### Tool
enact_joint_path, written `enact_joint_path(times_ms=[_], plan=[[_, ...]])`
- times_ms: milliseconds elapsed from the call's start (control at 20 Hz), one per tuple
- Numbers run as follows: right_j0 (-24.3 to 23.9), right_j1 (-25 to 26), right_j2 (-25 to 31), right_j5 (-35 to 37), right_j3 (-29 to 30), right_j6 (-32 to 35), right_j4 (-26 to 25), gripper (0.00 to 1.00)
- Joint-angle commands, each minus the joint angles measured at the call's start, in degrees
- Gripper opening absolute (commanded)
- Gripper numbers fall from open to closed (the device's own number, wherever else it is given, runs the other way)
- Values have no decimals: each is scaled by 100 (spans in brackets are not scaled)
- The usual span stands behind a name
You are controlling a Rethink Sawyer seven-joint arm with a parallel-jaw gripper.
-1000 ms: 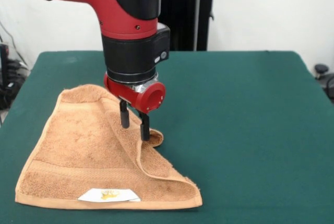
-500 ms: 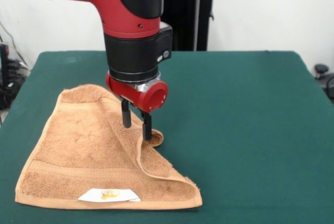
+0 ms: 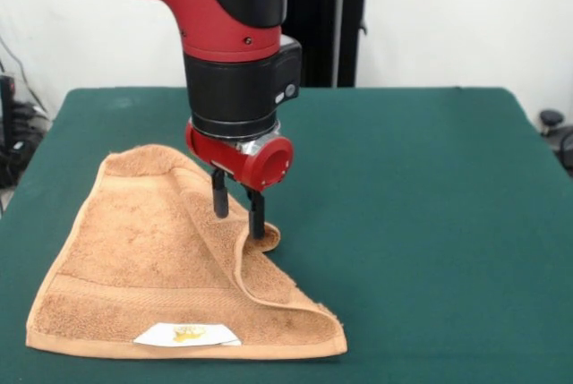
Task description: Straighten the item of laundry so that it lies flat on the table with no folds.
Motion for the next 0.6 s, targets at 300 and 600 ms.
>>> enact_joint_path(times_ms=[300, 600], plan=[[319, 380, 78, -68, 100, 406, -136, 100], [304, 506, 88, -156, 19, 355, -152, 100]])
